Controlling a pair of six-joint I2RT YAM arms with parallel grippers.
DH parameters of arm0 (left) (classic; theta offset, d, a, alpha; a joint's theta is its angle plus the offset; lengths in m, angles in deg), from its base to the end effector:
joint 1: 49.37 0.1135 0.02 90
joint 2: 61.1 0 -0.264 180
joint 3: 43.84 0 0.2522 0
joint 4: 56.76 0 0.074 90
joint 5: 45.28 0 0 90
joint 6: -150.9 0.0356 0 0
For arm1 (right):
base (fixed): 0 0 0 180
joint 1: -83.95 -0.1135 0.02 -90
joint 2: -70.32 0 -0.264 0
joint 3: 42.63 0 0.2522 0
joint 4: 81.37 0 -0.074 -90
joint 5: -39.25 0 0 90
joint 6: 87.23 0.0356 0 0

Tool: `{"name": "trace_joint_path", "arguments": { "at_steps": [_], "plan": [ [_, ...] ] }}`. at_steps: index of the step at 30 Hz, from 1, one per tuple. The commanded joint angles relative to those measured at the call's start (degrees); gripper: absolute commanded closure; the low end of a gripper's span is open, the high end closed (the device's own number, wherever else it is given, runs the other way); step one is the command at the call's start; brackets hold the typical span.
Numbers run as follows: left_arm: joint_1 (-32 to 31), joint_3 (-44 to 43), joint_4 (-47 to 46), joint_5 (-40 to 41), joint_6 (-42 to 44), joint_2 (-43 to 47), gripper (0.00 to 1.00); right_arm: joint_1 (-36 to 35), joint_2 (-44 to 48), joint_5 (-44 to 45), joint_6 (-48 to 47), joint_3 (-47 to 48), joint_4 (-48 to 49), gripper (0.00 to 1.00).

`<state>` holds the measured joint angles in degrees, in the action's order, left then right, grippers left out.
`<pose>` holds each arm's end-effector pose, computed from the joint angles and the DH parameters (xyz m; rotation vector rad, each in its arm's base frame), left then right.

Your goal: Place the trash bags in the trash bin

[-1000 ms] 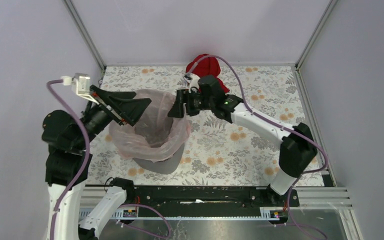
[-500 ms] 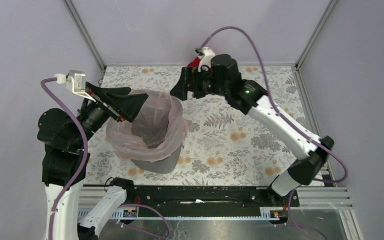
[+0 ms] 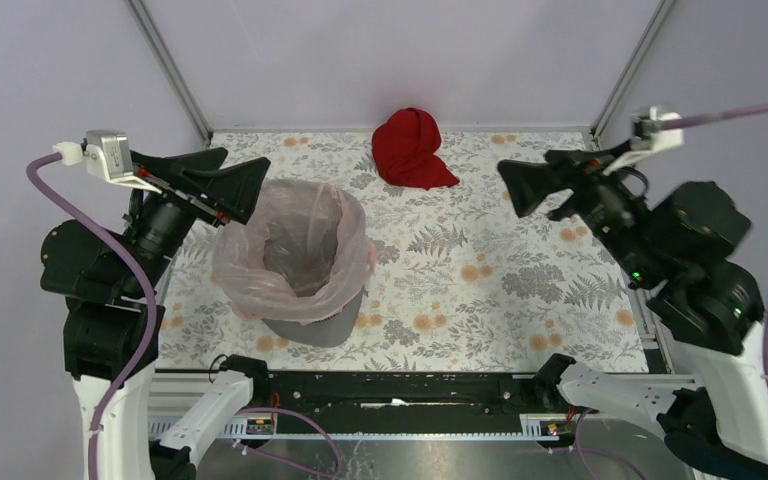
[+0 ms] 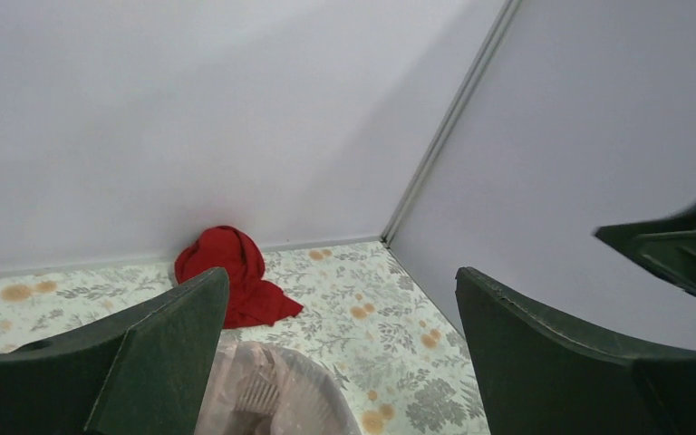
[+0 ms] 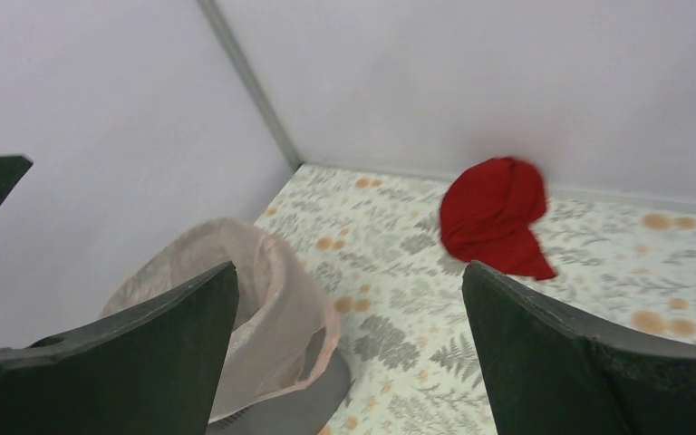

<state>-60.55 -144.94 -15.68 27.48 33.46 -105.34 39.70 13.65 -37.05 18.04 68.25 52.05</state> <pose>0.0692 -0.0244 0.5382 0.0752 1.3457 -0.7667 0.0990 0.0847 0.5531 -0.1716 1.4671 0.6776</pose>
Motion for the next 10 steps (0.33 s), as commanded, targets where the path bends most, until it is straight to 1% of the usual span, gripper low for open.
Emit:
{"name": "trace_joint_path", "arguments": {
  "at_steps": [1, 4, 6, 8, 10],
  "plan": [
    [-0.07, -1.94, -3.11, 2.94, 1.89, -0.79, 0.01, 0.12, 1.22, 9.28, -3.7, 0.22, -5.03, 0.0],
    [-0.07, -0.54, -4.78, 1.67, 1.07, -1.05, 0.01, 0.11, 2.08, 9.57, -2.63, -0.87, -5.43, 0.0],
    [-0.07, 0.39, -5.77, 0.47, 0.37, -1.34, 0.01, 0.08, 3.71, 6.18, -3.53, -3.93, -3.17, 0.0],
    [-0.07, 0.6, -5.85, -0.34, 0.18, -1.88, 0.01, 0.13, 3.5, 8.78, -2.61, -3.69, -4.09, 0.0],
    [-0.07, 0.8, -5.92, -0.87, -0.02, -2.22, 0.01, 0.13, 4.01, 9.36, -3.12, -3.42, -3.89, 0.0]
  ]
}}
